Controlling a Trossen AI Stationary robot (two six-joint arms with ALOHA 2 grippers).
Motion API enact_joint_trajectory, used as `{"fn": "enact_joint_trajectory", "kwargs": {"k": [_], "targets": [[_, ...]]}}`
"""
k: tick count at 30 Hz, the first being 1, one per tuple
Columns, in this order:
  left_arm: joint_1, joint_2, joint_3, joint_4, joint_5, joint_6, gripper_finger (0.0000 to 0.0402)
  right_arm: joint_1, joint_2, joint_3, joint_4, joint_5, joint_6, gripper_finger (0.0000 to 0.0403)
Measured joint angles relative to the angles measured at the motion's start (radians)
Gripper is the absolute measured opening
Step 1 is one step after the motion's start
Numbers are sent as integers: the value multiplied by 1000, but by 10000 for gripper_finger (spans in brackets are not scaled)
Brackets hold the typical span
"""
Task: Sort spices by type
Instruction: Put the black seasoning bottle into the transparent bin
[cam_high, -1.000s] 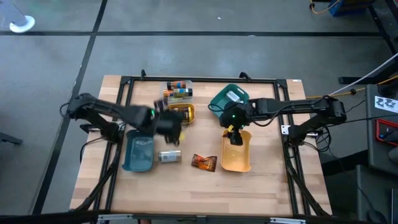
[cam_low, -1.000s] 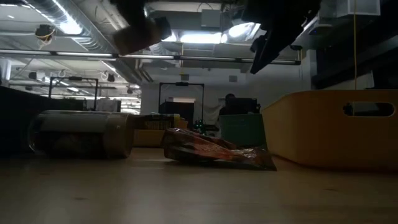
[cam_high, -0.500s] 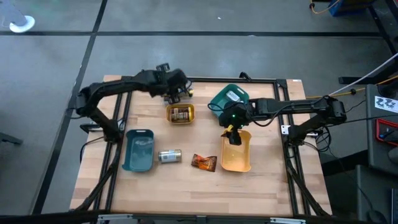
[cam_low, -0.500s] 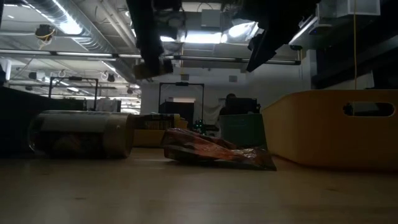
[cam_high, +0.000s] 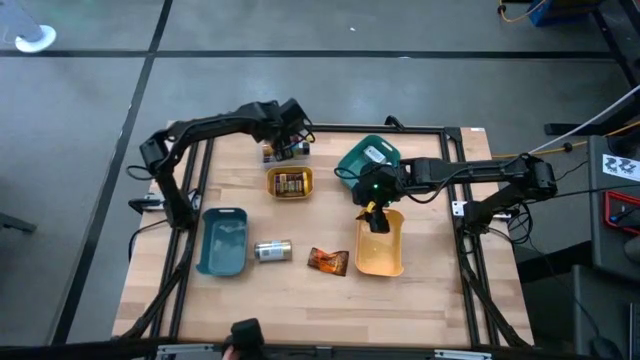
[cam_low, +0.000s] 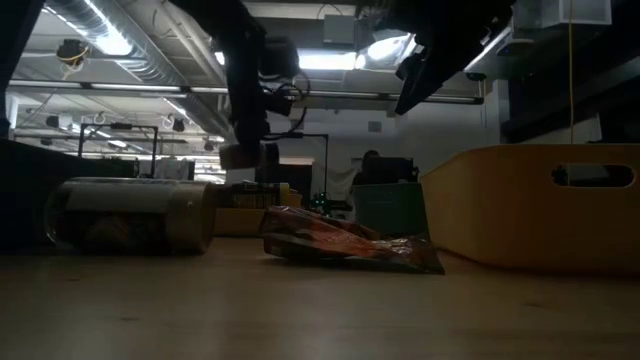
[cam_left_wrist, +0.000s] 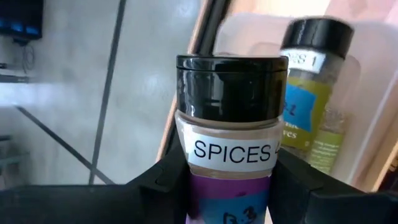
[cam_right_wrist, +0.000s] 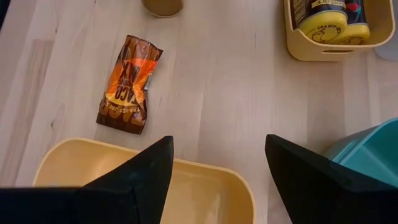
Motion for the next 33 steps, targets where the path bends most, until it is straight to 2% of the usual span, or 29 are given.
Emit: {"fn": "enact_joint_trajectory", "kwargs": {"k": [10, 18, 25, 33], "targets": [[5, 22, -16, 13, 28, -87, 141, 0, -1, -7, 7, 0, -19, 254], [8, 20, -106, 80, 21, -101, 141, 0, -1, -114, 14, 0, -18, 254], [9, 18, -119, 79, 22, -126, 141, 0, -1, -198, 115, 0, -17, 254], [7, 18, -119, 74, 24, -105, 141, 0, -1, -212, 194, -3, -17, 254]]}}
